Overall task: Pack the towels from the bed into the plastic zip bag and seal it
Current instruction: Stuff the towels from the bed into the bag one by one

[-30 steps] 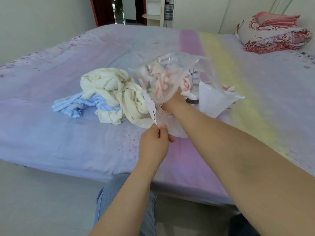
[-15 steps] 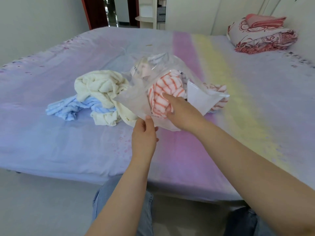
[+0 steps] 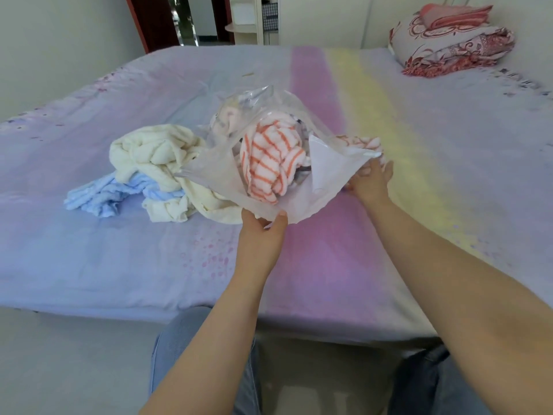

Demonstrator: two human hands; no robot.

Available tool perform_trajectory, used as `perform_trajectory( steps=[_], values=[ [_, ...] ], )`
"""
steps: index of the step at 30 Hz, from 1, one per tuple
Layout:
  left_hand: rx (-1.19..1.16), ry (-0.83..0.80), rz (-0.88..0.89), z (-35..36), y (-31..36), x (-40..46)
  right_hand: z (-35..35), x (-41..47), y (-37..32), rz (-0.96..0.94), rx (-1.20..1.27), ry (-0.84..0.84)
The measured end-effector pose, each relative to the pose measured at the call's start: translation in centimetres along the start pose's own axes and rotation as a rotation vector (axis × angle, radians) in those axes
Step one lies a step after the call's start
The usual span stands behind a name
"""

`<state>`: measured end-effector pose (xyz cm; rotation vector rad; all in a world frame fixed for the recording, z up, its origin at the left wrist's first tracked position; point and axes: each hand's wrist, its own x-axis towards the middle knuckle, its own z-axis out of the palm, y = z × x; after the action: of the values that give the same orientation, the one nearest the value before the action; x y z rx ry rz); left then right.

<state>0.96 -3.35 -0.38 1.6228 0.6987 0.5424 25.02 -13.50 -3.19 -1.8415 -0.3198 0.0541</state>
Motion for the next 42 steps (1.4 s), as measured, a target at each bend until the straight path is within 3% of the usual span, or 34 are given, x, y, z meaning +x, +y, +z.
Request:
perform_trajectory(
  steps=[2, 7, 14, 18, 22, 24, 26, 28, 30, 33, 38, 42],
  values=[
    [0.002, -0.004, 0.015, 0.2, 0.0, 0.1, -0.2, 2.8, -0.3, 0.041, 0.014, -0.081],
    [-0.109, -0.005, -0.015, -0.4, 0.1, 0.8, -0.4, 2.3, 1.9, 0.019, -0.461, -0.166],
    [-0.240, -0.035, -0.009, 0.4, 0.3, -0.3, -3.9, -7.9, 2.0, 0.027, -0.475, -0.187],
    [-0.278, -0.038, -0.016, 2.1, -0.8, -1.3, -7.2, -14.6, -1.4, -0.032, -0.524, -0.538],
    [-0.335, -0.110, -0.077, 3.4, -1.7, -2.4, -9.2, -18.5, -6.4, 0.035, -0.133, -0.802],
    [-0.418, -0.262, -0.144, 3.5, -1.8, -3.2, -9.0, -18.3, -6.7, 0.019, -0.026, -0.756],
    [-0.471, -0.391, -0.217, 3.2, -2.0, -3.7, -7.7, -17.2, -6.0, -0.062, -0.088, -0.553],
    [-0.458, -0.413, -0.213, 2.9, -2.5, -3.6, -6.0, -15.7, -4.5, -0.098, -0.211, -0.393],
    [-0.438, -0.397, -0.178, 2.6, -2.6, -3.3, -4.4, -14.5, -3.7, -0.070, -0.301, -0.354],
    [-0.433, -0.386, -0.166, 2.3, -2.8, -2.8, -3.3, -12.4, -2.6, 0.050, -0.171, -0.376],
    [-0.240, -0.213, -0.218, 2.5, -3.6, -2.6, -1.9, -11.8, -2.4, 0.068, -0.161, -0.648],
    [-0.312, -0.312, -0.234, 2.3, -4.3, -2.5, -2.8, -16.0, -2.1, 0.052, -0.039, -0.564]
  ],
)
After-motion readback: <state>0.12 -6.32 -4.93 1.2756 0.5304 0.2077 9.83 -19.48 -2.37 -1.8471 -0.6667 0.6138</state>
